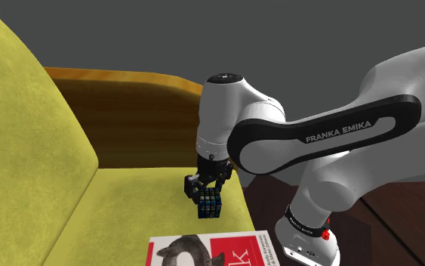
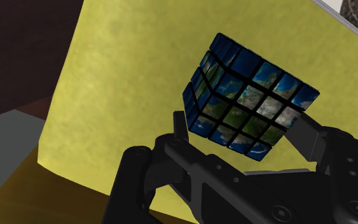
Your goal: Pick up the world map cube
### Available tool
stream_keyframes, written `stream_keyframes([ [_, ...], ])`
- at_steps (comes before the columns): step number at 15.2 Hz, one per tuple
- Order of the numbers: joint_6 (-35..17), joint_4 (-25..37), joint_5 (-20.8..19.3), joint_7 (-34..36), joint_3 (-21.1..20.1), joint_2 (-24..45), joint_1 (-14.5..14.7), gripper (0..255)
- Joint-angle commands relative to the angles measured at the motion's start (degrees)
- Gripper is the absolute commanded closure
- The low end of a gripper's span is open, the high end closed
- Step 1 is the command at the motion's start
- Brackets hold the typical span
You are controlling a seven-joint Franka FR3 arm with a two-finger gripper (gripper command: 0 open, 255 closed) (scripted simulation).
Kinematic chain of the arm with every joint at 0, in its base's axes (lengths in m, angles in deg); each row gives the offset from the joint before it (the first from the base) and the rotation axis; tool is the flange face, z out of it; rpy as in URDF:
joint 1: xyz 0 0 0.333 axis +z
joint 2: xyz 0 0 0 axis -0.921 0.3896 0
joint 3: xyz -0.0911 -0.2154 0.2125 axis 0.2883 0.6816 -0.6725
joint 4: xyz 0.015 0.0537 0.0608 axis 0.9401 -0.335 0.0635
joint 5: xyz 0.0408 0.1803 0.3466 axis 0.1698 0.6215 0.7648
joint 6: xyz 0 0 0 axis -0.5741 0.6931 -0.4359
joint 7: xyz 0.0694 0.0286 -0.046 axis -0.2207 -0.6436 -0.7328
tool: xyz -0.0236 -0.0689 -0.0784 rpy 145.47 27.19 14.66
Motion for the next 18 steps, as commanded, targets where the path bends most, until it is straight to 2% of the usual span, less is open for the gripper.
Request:
stream_keyframes([
  [1, 0.0, -0.1, 0.0, 0.0, 0.0, 0.1, 0.0, 255],
  [6, -0.1, -0.1, 0.1, 0.0, -0.1, 0.1, 0.1, 255],
  [18, 10.3, 7.0, -2.8, 0.4, 3.7, -3.2, -0.5, 255],
])
